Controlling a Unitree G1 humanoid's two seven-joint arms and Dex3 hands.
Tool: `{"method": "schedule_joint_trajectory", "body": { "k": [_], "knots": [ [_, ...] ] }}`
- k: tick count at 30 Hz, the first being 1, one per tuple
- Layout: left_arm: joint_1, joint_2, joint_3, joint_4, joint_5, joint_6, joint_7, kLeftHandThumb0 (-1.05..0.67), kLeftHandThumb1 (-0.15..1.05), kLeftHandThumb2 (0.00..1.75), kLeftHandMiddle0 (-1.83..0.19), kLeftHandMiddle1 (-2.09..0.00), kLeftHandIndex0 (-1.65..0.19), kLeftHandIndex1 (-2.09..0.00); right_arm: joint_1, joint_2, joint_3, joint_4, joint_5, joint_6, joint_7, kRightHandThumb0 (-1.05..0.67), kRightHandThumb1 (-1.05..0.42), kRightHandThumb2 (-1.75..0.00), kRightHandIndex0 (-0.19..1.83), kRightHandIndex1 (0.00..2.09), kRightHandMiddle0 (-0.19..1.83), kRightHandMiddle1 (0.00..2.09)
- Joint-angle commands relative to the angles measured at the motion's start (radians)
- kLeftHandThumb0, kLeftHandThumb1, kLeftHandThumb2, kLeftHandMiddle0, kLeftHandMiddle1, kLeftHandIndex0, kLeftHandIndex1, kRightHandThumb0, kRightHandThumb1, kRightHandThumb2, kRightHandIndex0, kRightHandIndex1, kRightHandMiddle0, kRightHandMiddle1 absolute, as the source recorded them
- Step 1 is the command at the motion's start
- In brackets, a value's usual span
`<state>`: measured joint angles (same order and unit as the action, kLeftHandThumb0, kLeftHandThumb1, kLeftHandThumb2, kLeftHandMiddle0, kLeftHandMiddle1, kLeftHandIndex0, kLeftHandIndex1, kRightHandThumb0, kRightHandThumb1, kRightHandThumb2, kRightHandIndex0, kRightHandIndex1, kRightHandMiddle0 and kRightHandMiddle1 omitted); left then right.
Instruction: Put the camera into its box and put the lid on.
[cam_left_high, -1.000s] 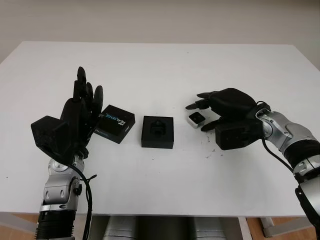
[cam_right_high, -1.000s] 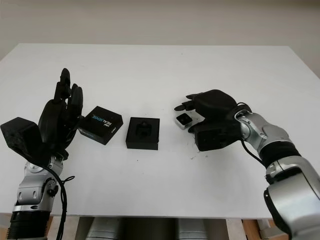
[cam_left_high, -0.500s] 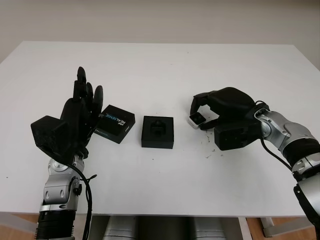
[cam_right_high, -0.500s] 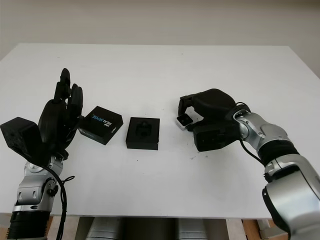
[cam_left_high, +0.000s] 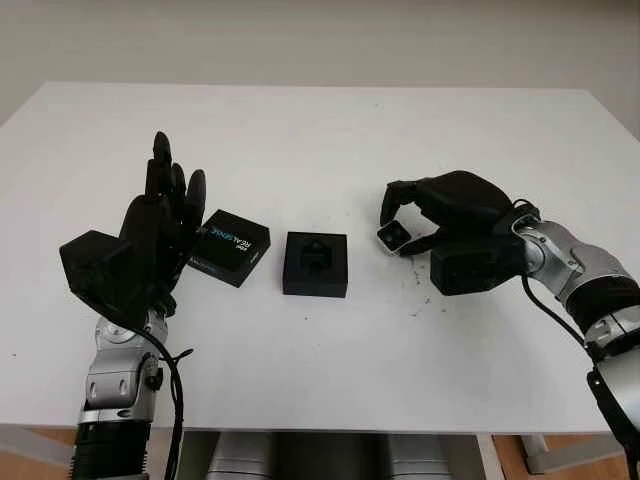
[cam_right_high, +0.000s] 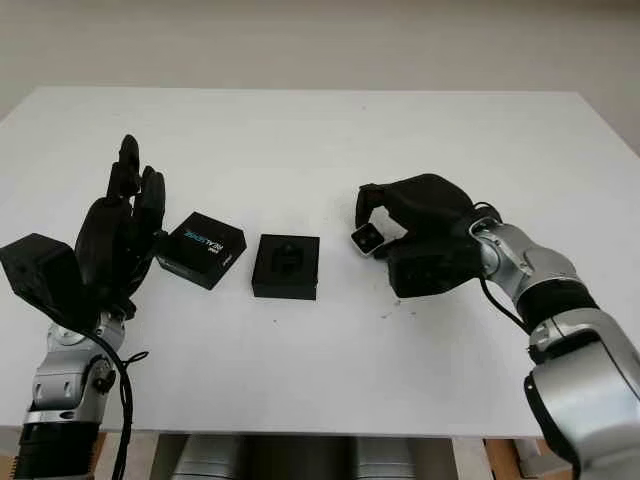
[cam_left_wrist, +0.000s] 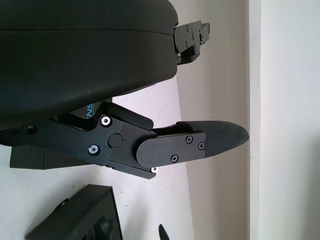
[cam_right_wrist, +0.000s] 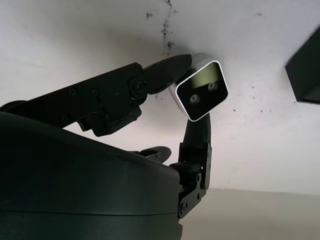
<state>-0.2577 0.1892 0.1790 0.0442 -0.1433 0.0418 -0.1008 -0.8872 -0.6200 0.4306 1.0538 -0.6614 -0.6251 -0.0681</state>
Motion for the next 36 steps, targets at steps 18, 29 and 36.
{"method": "schedule_joint_trajectory", "body": {
  "k": [18, 29, 36],
  "knots": [
    [-0.002, 0.017, 0.006, -0.017, 0.004, 0.013, -0.013, -0.69, 1.05, 0.48, 0.19, 0.00, 0.19, 0.00, 0.044, 0.068, -0.126, 0.032, 0.202, 0.005, 0.104, -0.35, -0.92, -0.06, 0.37, 0.04, 0.36, 1.68],
    [0.001, 0.021, 0.009, -0.021, 0.001, 0.021, -0.017, -0.69, 1.05, 0.48, 0.19, 0.00, 0.19, 0.00, 0.113, 0.116, -0.289, -0.125, 0.449, 0.118, 0.284, -0.36, -0.95, -0.06, 0.30, 0.01, 0.30, 1.68],
    [0.000, 0.024, 0.014, -0.020, -0.005, 0.018, -0.025, -0.69, 1.05, 0.48, 0.19, 0.00, 0.19, 0.00, 0.185, 0.163, -0.357, -0.314, 0.569, 0.226, 0.367, -0.42, -0.96, -0.06, 0.27, 0.01, 0.28, 1.70]
  ]
}}
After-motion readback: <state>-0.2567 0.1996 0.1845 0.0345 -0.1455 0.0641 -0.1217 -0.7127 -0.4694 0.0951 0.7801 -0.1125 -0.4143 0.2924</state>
